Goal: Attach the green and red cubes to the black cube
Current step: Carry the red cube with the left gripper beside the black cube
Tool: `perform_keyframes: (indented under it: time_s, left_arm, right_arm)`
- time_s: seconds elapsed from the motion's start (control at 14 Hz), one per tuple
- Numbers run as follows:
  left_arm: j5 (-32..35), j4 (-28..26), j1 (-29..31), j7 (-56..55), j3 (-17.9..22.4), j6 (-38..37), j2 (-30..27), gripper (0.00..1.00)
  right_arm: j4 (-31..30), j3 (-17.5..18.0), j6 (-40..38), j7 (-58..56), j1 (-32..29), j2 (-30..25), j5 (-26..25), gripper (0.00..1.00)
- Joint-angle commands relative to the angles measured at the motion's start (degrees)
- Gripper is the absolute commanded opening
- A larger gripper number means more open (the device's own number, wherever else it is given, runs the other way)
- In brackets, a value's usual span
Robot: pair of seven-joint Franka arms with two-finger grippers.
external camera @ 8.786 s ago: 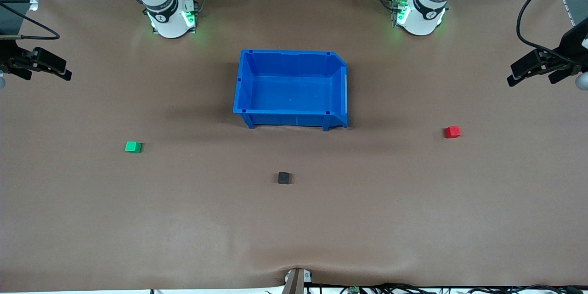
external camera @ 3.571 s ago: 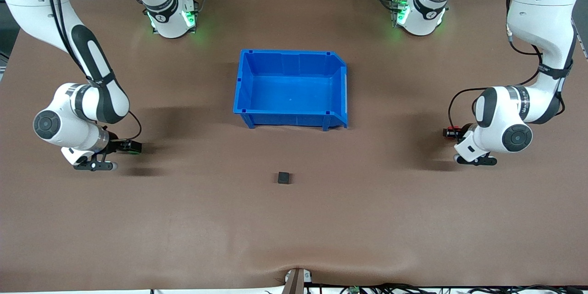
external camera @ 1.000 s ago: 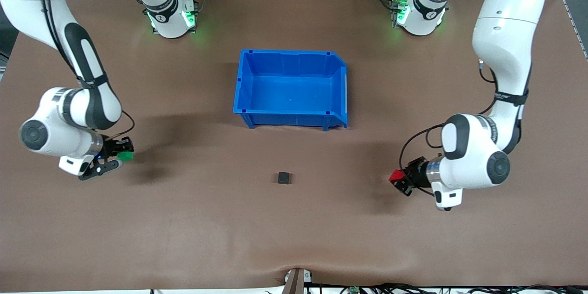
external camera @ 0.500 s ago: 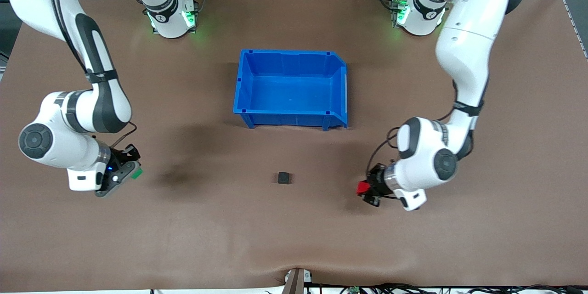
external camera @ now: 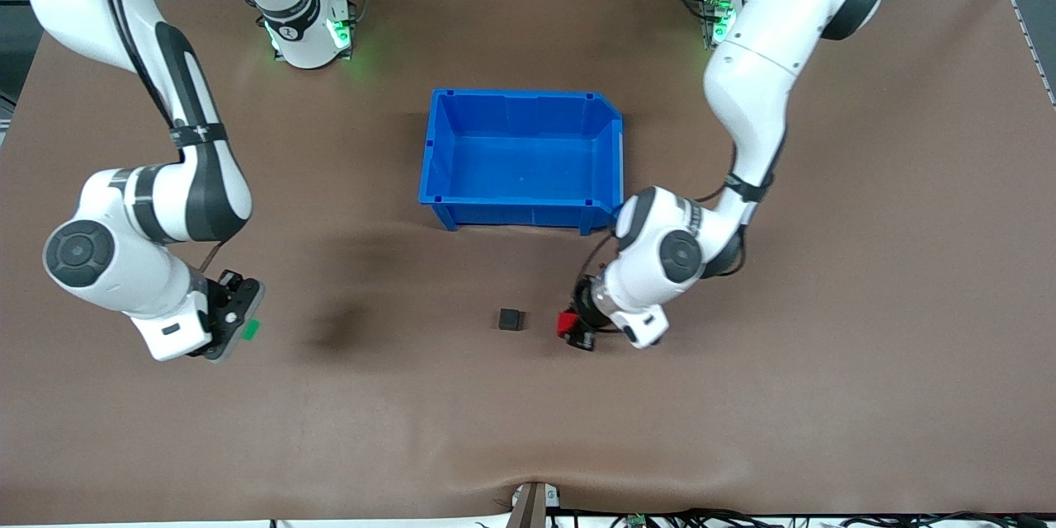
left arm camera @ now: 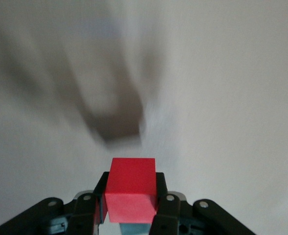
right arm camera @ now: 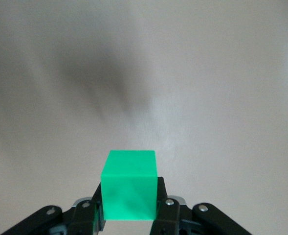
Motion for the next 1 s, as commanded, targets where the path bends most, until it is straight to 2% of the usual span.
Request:
perform_keyframes:
  time_s: [0.0, 0.29, 0.93]
  left_arm:
    - [-1.1, 3.0, -1.0, -0.6, 0.9, 0.0, 1.2, 0.00]
    - [-1.1, 3.0, -1.1, -0.1, 1.1, 0.1, 1.4, 0.00]
    - [-1.1, 6.1, -2.9, -1.0, 0.4, 3.5, 5.9, 0.00]
  right_arm:
    - [6.4, -0.3, -0.9, -2.7, 1.7, 5.2, -1.5, 0.00]
    - [7.3, -0.3, -0.9, -2.9, 5.5, 5.6, -1.6, 0.00]
    - [7.0, -0.3, -2.6, -3.5, 5.7, 6.3, -0.9, 0.00]
